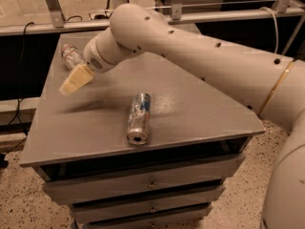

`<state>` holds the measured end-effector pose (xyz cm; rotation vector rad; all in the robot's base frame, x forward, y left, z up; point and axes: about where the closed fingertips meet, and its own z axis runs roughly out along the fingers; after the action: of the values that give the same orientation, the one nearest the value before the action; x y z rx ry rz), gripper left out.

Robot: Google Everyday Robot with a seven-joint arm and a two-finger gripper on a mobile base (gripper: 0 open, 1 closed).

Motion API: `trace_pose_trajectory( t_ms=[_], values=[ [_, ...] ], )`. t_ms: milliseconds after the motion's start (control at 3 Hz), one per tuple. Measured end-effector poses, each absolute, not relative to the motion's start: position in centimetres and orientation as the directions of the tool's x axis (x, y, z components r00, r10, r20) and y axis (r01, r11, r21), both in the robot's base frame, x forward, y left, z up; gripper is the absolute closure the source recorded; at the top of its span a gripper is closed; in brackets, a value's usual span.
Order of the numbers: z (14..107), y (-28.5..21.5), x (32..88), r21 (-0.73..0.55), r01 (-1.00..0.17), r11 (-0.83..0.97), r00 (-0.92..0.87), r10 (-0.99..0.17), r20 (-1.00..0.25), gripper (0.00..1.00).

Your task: Move water bottle near 7up can

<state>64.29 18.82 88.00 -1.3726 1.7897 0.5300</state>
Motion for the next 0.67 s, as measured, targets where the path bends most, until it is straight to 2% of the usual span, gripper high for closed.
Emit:
trace_pose_trajectory(
  t_ms=[333,667],
  values=[
    [86.5,20.2,65.8,-0.144,-0.905,0.399,-0.120,-0.565,-0.816,0.00],
    [85.9,20.6,66.9,-0.153,-0.852,0.501,-0.159,-0.525,-0.836,0.26]
  ],
)
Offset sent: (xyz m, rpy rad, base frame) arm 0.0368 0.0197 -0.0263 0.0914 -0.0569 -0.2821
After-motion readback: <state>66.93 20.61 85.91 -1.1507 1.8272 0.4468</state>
